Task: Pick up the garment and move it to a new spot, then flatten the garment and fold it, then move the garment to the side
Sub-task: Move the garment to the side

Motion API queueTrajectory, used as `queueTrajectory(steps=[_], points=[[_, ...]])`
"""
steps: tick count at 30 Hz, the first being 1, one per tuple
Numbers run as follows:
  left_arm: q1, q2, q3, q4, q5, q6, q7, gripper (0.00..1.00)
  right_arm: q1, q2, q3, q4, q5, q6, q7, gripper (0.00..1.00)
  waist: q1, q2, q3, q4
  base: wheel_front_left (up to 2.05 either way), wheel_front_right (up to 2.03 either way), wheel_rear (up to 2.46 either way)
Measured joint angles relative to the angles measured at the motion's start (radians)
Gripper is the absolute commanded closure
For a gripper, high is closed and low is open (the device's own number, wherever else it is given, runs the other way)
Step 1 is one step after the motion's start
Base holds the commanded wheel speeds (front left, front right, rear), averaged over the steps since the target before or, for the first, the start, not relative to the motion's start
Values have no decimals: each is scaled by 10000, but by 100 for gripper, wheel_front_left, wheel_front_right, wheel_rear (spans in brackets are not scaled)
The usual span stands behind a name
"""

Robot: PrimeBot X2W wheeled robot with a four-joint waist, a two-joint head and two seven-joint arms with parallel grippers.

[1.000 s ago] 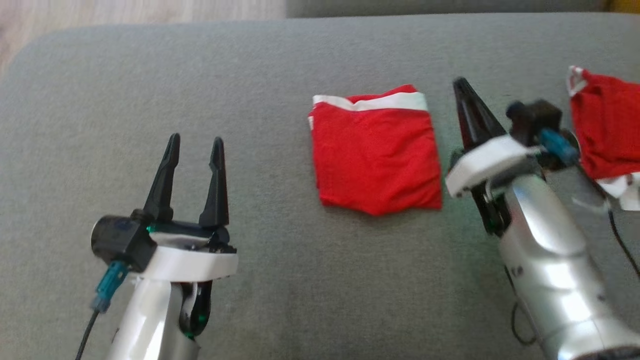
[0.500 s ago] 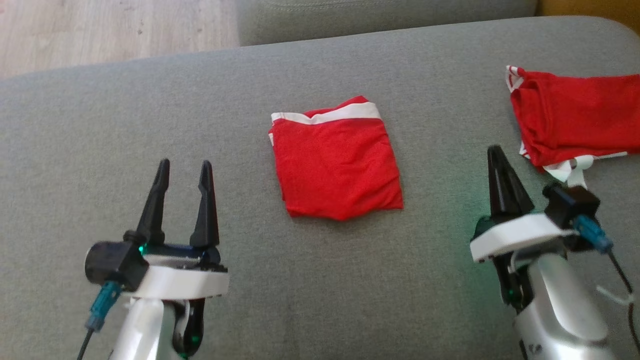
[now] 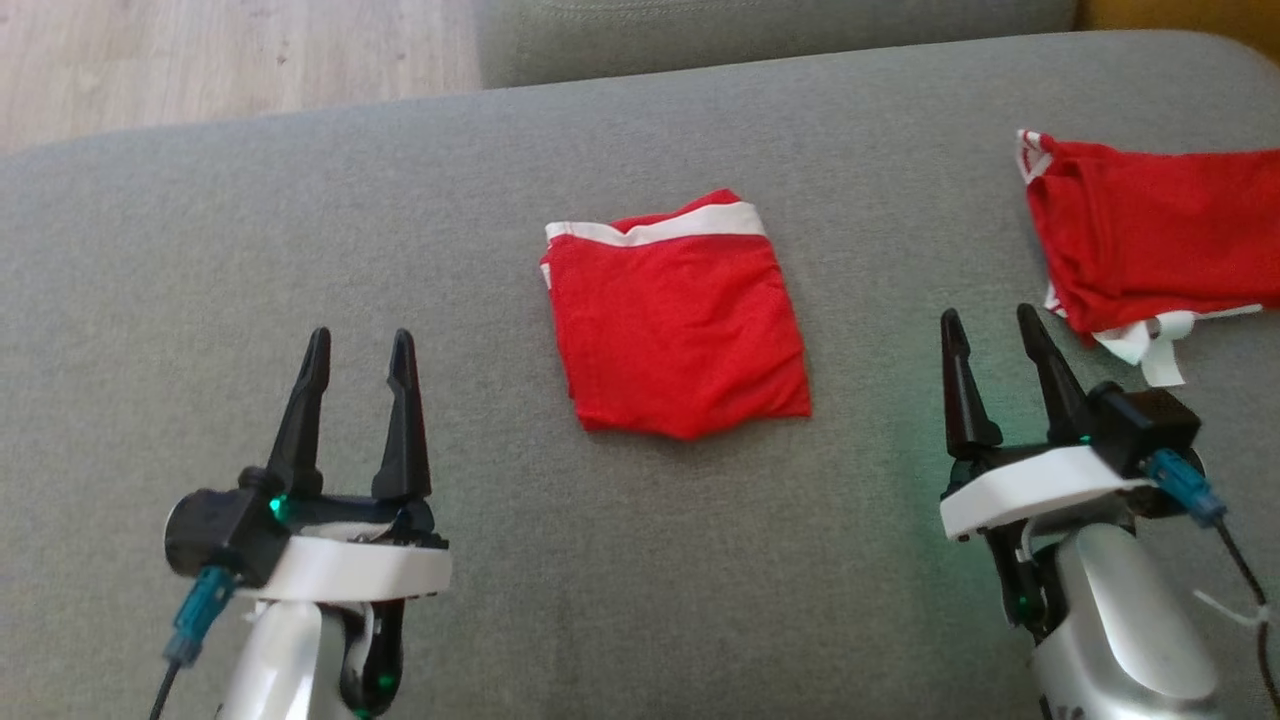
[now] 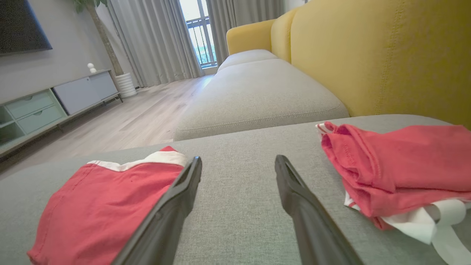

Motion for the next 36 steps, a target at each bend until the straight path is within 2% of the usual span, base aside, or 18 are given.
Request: queueTrajectory(steps=[10,17,24,29,33,34,35,36], points=[[-164,6,-552,35,184,-2,0,0,-970,2,426,836,-554,0,1175,0,1,0,492,568,0,0,0],[-583,2,-1145,140,297,-12,0,0,-1876,8,844,2180,596,0,2182,0,1,0,898,1252,0,0,0],[-773,0,-1423,355,127,6,0,0,-2738,-27,1129,3392,1442,0,2510,0,1,0,1156,1915,0,0,0],[-778,2,-1404,359,-146,86,0,0,-3366,-98,1758,3985,2125,0,2732,0,0,0,1264,2109,0,0,0],[-888,2,-1404,370,-146,86,0,0,-3829,-148,2138,4556,2245,0,2717,0,0,0,1348,2181,0,0,0],[-911,0,-1402,370,-146,84,0,0,-3907,-148,2213,4650,2295,0,2683,19,0,0,1361,2185,0,0,0],[-923,0,-1386,370,-146,86,0,0,-3984,-151,2290,4736,2297,0,2667,64,0,0,1368,2183,0,0,0],[-927,0,-1365,370,-146,86,0,0,-4049,-161,2355,4821,2360,0,2665,100,0,0,1364,2178,0,0,0]])
